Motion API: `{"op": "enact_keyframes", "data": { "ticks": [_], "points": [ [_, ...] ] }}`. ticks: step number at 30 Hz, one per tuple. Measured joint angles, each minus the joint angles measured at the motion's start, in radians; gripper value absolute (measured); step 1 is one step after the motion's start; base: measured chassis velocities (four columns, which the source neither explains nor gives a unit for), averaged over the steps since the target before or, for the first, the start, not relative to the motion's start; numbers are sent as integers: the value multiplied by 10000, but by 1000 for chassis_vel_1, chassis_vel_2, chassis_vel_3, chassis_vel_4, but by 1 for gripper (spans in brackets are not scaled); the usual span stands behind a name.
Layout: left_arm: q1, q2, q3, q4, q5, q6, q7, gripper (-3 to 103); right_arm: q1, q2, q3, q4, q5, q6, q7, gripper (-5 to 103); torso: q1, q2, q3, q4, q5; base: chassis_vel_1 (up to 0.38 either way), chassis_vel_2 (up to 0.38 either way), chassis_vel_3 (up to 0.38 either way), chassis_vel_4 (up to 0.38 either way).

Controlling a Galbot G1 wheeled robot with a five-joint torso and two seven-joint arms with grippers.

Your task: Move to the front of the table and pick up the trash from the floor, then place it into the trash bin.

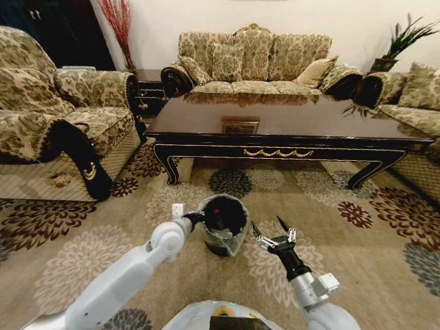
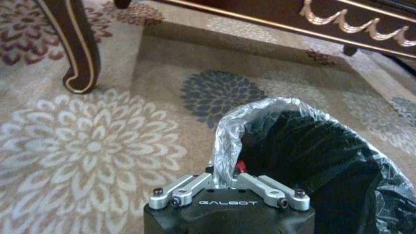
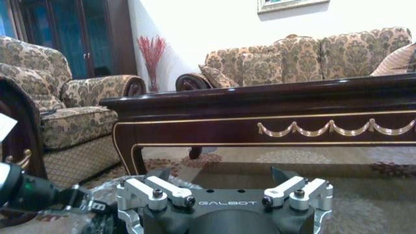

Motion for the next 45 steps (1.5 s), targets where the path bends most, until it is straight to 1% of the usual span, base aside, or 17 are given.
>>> {"op": "enact_keyframes", "data": {
  "ticks": [4,7,16,18,20,22,23,26,27,34,35,37,40,41,42,43,45],
  "points": [
    [293,-87,-163,137,140,-51,76,3,-2,-7,1,-65,-39,43,-11,100,0,0,0,0,0,0,0,0,0],
    [592,-231,-251,379,624,-202,210,3,-39,-22,14,-147,-97,103,-13,100,0,0,0,0,0,0,0,0,0],
    [751,-293,-366,595,808,-291,237,0,0,-76,15,-228,-113,114,-26,100,0,0,0,0,1,0,0,0,0],
    [809,-291,-469,600,840,-297,248,10,14,-72,15,-262,-103,112,-30,100,0,0,-1,0,1,0,0,0,0],
    [834,-283,-504,580,844,-298,263,10,21,-67,15,-276,-102,111,-30,100,0,0,-1,0,3,0,0,0,0],
    [948,-268,-643,451,918,-300,324,20,47,-58,14,-313,-101,100,-28,100,0,0,-2,0,2,0,0,0,0],
    [948,-268,-643,451,918,-300,324,20,47,-58,14,-313,-101,100,-28,100,0,0,-2,0,2,0,0,0,0],
    [1241,-287,-830,206,1128,-366,360,37,100,-52,21,-323,-50,72,32,100,0,0,-2,0,1,0,0,0,0],
    [1241,-287,-830,206,1128,-366,360,37,100,-52,21,-323,-50,72,32,100,0,0,-2,0,1,0,0,0,0],
    [2095,-11,-1482,-662,1869,-729,676,70,110,112,254,-340,-196,168,120,100,0,0,0,0,1,0,0,0,0],
    [2095,-11,-1482,-662,1869,-729,676,70,110,112,254,-340,-196,168,120,100,0,0,0,0,1,0,0,0,0],
    [2527,75,-1827,-1007,2302,-948,899,81,102,196,343,-348,-198,215,186,100,0,0,0,-1,2,0,0,0,0],
    [3052,85,-2240,-1319,2670,-1121,1121,85,94,287,447,-381,-194,278,239,100,0,0,-1,0,1,0,0,0,0],
    [3665,19,-2748,-1571,2865,-1225,1323,96,77,381,556,-434,-174,374,270,100,0,0,-1,1,2,0,0,0,0],
    [4229,-67,-3208,-1634,3137,-1345,1577,98,43,436,626,-465,-153,449,279,100,0,0,-1,3,1,0,0,0,0],
    [4229,-67,-3208,-1634,3137,-1345,1577,98,43,436,626,-465,-153,449,279,100,0,0,-1,3,1,0,0,0,0],
    [4779,-166,-3675,-1601,3827,-1688,2090,100,14,506,664,-474,-151,516,280,100,0,0,-1,1,1,0,0,0,0]
  ]
}}
